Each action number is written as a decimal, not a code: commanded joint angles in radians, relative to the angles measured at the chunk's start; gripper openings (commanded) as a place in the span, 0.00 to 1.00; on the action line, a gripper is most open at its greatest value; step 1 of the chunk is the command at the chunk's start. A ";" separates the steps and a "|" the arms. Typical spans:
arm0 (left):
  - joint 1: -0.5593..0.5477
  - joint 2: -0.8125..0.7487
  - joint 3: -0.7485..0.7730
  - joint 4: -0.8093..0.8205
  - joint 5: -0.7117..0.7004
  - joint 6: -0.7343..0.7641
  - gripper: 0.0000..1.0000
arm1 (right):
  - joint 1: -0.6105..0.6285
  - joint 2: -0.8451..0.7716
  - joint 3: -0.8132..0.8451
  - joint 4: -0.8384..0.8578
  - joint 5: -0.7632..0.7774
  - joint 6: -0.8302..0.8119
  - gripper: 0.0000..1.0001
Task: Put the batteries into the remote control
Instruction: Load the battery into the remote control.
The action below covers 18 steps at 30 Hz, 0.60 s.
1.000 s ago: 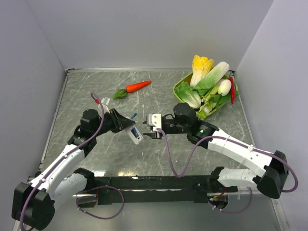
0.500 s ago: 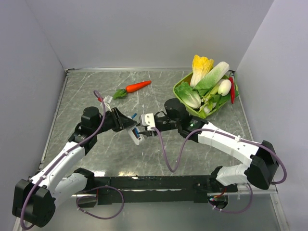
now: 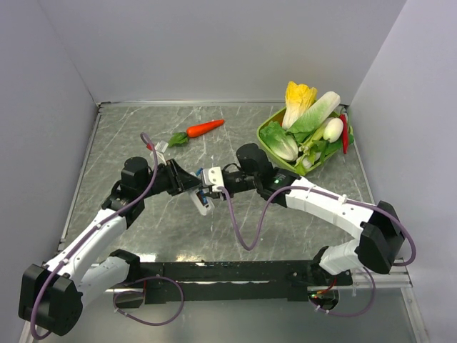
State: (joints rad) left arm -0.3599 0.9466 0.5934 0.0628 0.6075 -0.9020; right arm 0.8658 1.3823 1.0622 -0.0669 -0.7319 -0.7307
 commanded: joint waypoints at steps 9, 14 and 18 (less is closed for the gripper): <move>-0.004 -0.008 0.057 0.029 0.035 0.026 0.01 | -0.007 0.049 0.050 -0.027 -0.046 -0.029 0.27; -0.004 -0.020 0.056 0.052 0.038 0.012 0.01 | -0.007 0.054 0.025 -0.039 -0.049 -0.032 0.23; -0.004 -0.031 0.054 0.077 0.051 -0.003 0.01 | -0.005 0.061 0.002 -0.054 -0.047 -0.033 0.20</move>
State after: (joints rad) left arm -0.3599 0.9466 0.5945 0.0586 0.6216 -0.8852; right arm 0.8650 1.4136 1.0733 -0.0799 -0.7475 -0.7441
